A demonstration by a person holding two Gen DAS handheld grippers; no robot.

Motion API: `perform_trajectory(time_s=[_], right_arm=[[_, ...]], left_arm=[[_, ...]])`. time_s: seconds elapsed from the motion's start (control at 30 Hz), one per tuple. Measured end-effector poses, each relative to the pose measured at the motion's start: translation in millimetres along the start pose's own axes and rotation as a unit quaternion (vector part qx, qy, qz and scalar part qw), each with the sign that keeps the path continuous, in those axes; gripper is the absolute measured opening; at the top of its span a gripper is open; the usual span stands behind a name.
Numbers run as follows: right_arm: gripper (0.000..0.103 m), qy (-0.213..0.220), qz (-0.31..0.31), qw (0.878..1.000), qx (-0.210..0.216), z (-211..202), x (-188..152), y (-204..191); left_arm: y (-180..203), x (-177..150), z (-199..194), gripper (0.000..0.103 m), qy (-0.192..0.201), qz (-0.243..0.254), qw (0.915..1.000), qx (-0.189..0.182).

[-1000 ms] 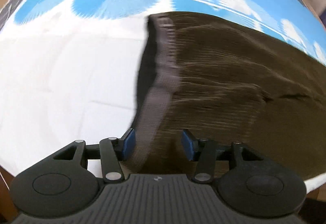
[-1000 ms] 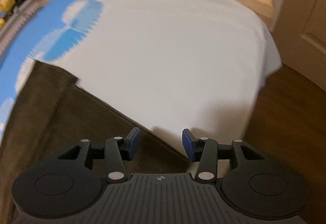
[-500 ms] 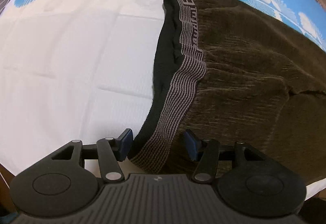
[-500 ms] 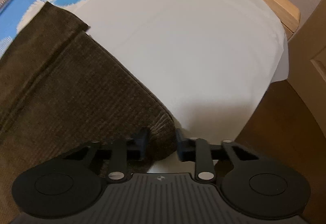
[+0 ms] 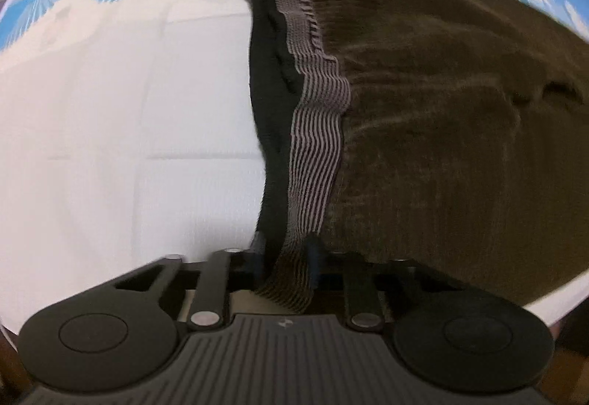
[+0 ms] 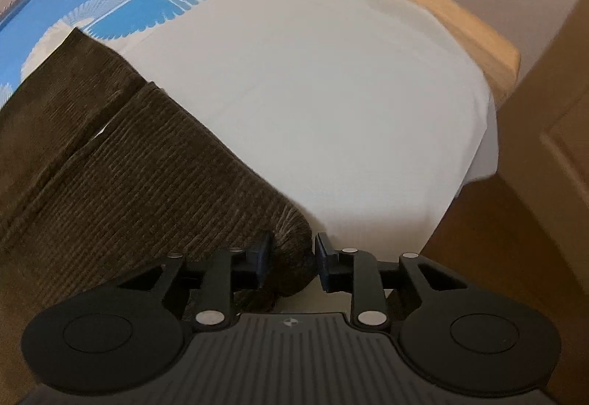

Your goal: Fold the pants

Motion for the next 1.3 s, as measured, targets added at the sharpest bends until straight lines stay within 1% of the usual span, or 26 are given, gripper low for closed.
perform_trajectory(time_s=[0.03, 0.1, 0.17, 0.2, 0.23, 0.27, 0.3, 0.37, 0.43, 0.5, 0.57, 0.63, 0.7, 0.73, 0.77, 0.8, 0.83, 0.87, 0.93, 0.97, 1.0, 1.07, 1.1, 1.13, 1.2, 1.3], right_arm=[[0.029, 0.008, -0.008, 1.000, -0.003, -2, 4, -2], [0.029, 0.024, -0.009, 1.000, -0.002, -6, 10, -2], [0.029, 0.041, -0.010, 0.999, 0.000, -10, 16, -3], [0.029, 0.051, -0.009, 0.999, 0.004, -13, 20, -6], [0.029, 0.059, -0.006, 0.998, 0.010, -17, 23, -8], [0.029, 0.068, -0.001, 0.997, 0.019, -21, 28, -12], [0.029, 0.080, 0.004, 0.996, 0.030, -27, 31, -17], [0.029, 0.113, 0.012, 0.992, 0.051, -40, 43, -29], [0.029, 0.141, 0.016, 0.987, 0.076, -59, 52, -44], [0.029, 0.169, 0.005, 0.980, 0.110, -84, 61, -71], [0.029, 0.198, -0.012, 0.970, 0.144, -114, 70, -99], [0.029, 0.230, -0.029, 0.953, 0.195, -156, 79, -135], [0.032, 0.249, -0.044, 0.936, 0.244, -195, 81, -168], [0.040, 0.254, -0.048, 0.928, 0.270, -214, 80, -184], [0.051, 0.258, -0.052, 0.918, 0.295, -231, 77, -199], [0.056, 0.262, -0.060, 0.910, 0.317, -245, 72, -213], [0.064, 0.263, -0.071, 0.902, 0.334, -258, 68, -228], [0.068, 0.261, -0.084, 0.896, 0.351, -264, 60, -243], [0.069, 0.252, -0.111, 0.884, 0.378, -269, 42, -269], [0.069, 0.247, -0.133, 0.879, 0.386, -266, 29, -282], [0.069, 0.240, -0.155, 0.878, 0.384, -261, 18, -293], [0.067, 0.215, -0.209, 0.881, 0.366, -250, -1, -314], [0.067, 0.220, -0.226, 0.876, 0.364, -251, -5, -322], [0.067, 0.235, -0.236, 0.870, 0.364, -255, -6, -330], [0.068, 0.257, -0.247, 0.862, 0.360, -263, -6, -340], [0.068, 0.259, -0.248, 0.861, 0.362, -258, -2, -354]], left_arm=[[-1, -3, -1, 0.012, -0.002, 0.006, 1.0000, 0.005], [-5, -7, -3, 0.012, -0.007, -0.006, 0.9999, 0.006], [-3, -6, -7, 0.013, 0.000, 0.001, 1.0000, 0.009], [-1, -4, -9, 0.016, 0.005, 0.007, 0.9999, 0.012], [1, -1, -11, 0.017, 0.010, 0.012, 0.9997, 0.017], [1, 4, -14, 0.022, 0.021, 0.012, 0.9994, 0.026], [1, 9, -20, 0.030, 0.034, 0.005, 0.9990, 0.028], [3, 20, -31, 0.040, 0.064, -0.016, 0.9976, 0.020], [4, 34, -41, 0.043, 0.091, -0.039, 0.9950, 0.015], [8, 45, -48, 0.051, 0.111, -0.056, 0.9921, 0.014], [12, 56, -53, 0.056, 0.126, -0.067, 0.9896, 0.015], [19, 68, -58, 0.058, 0.141, -0.078, 0.9867, 0.016], [24, 79, -62, 0.065, 0.157, -0.090, 0.9834, 0.015], [28, 83, -65, 0.067, 0.164, -0.093, 0.9821, 0.012], [31, 86, -66, 0.070, 0.167, -0.094, 0.9813, 0.008], [34, 89, -67, 0.070, 0.170, -0.094, 0.9809, 0.006], [36, 90, -67, 0.070, 0.172, -0.091, 0.9809, 0.006], [40, 92, -67, 0.070, 0.174, -0.087, 0.9809, 0.008], [44, 94, -66, 0.070, 0.180, -0.076, 0.9806, 0.017], [47, 97, -67, 0.070, 0.189, -0.070, 0.9792, 0.026], [47, 99, -68, 0.070, 0.199, -0.066, 0.9773, 0.032], [51, 105, -71, 0.070, 0.224, -0.059, 0.9719, 0.044], [52, 109, -73, 0.070, 0.237, -0.060, 0.9685, 0.050], [52, 113, -76, 0.070, 0.246, -0.065, 0.9658, 0.050], [56, 122, -78, 0.070, 0.259, -0.079, 0.9622, 0.032], [59, 130, -73, 0.070, 0.249, -0.084, 0.9639, 0.042]])
Point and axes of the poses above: each gripper's, at about its wrist camera, not at the fingertips, and z roughly the way its jaws point, y to its right, x to its top, the point moved 8 cm from there along z, roughly the way its jaws point, and after that the axes turned 13 degrees about y, right-handed, at the moved point
